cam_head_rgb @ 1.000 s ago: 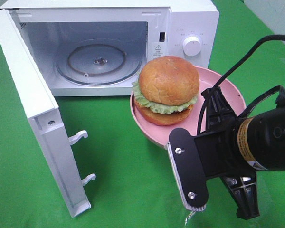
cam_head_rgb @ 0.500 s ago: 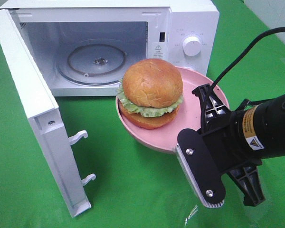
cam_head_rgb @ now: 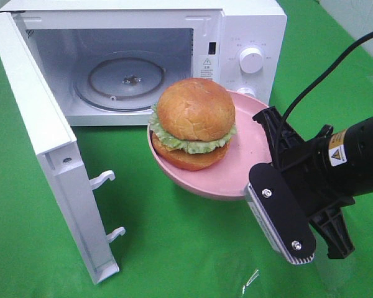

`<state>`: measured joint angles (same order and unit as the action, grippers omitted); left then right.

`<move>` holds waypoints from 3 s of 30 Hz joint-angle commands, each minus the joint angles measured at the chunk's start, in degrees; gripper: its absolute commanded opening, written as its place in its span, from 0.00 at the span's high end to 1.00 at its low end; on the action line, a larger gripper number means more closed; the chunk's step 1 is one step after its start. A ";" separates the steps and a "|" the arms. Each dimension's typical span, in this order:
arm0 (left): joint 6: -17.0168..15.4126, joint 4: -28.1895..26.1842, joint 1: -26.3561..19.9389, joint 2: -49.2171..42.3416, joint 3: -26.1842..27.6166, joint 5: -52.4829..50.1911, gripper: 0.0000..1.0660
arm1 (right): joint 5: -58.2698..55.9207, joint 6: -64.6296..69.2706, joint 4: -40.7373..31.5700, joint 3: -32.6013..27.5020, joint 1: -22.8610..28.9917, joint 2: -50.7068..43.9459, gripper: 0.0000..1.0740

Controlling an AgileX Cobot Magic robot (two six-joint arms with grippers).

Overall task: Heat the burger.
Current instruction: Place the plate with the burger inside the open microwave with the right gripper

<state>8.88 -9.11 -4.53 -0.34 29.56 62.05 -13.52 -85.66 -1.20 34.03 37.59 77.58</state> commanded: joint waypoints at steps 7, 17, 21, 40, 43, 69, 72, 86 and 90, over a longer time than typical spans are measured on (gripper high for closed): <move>-0.06 -0.34 0.34 -0.92 0.00 -0.80 0.06 | 3.72 -3.32 -2.06 0.52 -0.29 -0.23 1.00; -0.06 -0.34 0.34 -0.92 0.00 -0.80 0.06 | 4.07 2.69 6.70 2.86 -0.17 2.23 1.00; -0.06 -0.34 0.34 -0.92 0.00 -0.80 0.06 | 4.18 4.81 8.25 4.53 -0.17 4.58 1.00; -0.06 -0.34 0.34 -0.92 0.00 -0.80 0.06 | 5.73 4.81 9.57 11.92 3.38 13.18 1.00; -0.06 -0.34 0.34 -0.92 0.00 -0.80 0.06 | 5.67 4.81 9.51 13.01 3.38 13.98 1.00; -0.06 -0.34 0.34 -0.92 0.00 -0.80 0.06 | -1.95 -6.02 2.18 26.87 3.90 24.01 1.00; -0.06 -0.34 0.34 -0.92 0.00 -0.80 0.06 | -4.07 -6.59 2.18 29.45 3.90 25.61 1.00; -0.06 -0.34 0.34 -0.92 0.00 -0.80 0.06 | -8.54 -7.68 2.12 37.87 2.29 31.68 1.00; -0.06 -0.34 0.34 -0.92 0.00 -0.80 0.06 | -9.74 -7.96 2.06 40.39 0.97 33.17 1.00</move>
<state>8.88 -9.11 -4.53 -0.34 29.56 62.05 -25.44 -93.11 1.38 72.19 39.30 110.75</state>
